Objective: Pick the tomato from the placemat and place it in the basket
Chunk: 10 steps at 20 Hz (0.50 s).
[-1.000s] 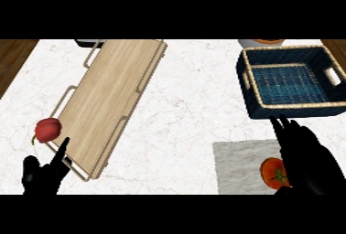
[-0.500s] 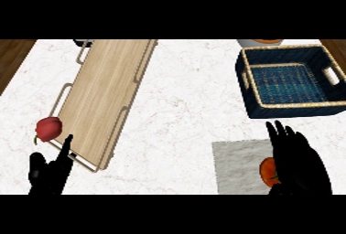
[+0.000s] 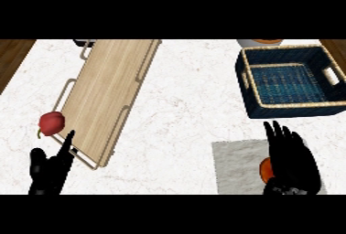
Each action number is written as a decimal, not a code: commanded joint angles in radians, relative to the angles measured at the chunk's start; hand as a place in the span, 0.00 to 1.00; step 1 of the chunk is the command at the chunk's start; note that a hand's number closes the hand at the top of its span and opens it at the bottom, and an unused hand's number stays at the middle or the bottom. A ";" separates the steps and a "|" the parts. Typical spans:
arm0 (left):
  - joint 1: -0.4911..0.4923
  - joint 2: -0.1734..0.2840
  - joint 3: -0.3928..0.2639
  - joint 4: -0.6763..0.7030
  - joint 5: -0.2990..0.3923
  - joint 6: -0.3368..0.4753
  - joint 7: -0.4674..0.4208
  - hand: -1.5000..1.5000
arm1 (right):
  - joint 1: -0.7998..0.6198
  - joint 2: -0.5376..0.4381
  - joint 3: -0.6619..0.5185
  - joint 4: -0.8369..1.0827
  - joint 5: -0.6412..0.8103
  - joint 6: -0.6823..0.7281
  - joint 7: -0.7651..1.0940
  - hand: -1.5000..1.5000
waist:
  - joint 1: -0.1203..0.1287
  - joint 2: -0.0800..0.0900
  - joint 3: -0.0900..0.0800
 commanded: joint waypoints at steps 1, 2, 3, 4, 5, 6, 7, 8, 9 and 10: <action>-0.034 -0.019 -0.001 0.091 0.012 -0.019 0.043 0.50 | -0.028 -0.024 -0.052 0.013 -0.011 0.002 -0.031 0.00 | -0.005 0.014 -0.021; -0.088 -0.017 0.018 0.136 0.018 -0.018 0.056 0.50 | -0.052 0.015 -0.021 0.091 0.020 -0.046 -0.027 0.00 | -0.004 0.017 -0.021; 0.002 -0.032 -0.006 0.070 -0.006 -0.009 0.007 0.50 | 0.051 -0.014 -0.008 0.018 0.012 -0.048 -0.046 0.00 | -0.005 0.013 -0.021; -0.045 -0.019 0.010 0.119 -0.004 -0.023 0.013 0.50 | -0.019 0.003 -0.025 0.079 0.012 -0.030 -0.036 0.00 | -0.003 0.015 -0.021; -0.065 -0.017 0.024 0.154 0.003 -0.031 0.005 0.50 | 0.013 -0.010 -0.020 0.054 0.025 -0.058 -0.047 0.00 | -0.008 0.015 -0.021; -0.010 -0.014 0.008 0.105 -0.004 -0.032 0.009 0.50 | 0.052 -0.055 -0.046 0.089 0.008 -0.108 -0.123 1.00 | -0.006 0.014 -0.021; -0.021 -0.026 0.001 0.082 -0.001 -0.030 0.025 0.50 | 0.016 -0.042 -0.010 0.080 0.031 -0.058 -0.095 1.00 | -0.003 0.014 -0.021; -0.021 -0.045 -0.013 0.122 -0.020 -0.019 -0.003 0.50 | -0.013 -0.050 0.007 0.079 0.052 -0.061 -0.104 1.00 | -0.003 0.015 -0.021; -0.086 -0.018 0.035 0.151 0.011 -0.039 0.013 0.50 | -0.049 -0.059 -0.001 0.140 0.056 -0.071 -0.132 1.00 | -0.003 0.017 -0.021; -0.023 -0.051 -0.015 0.088 -0.030 0.001 0.030 0.50 | 0.014 -0.048 0.060 0.087 0.110 -0.113 -0.108 1.00 | -0.005 0.014 -0.021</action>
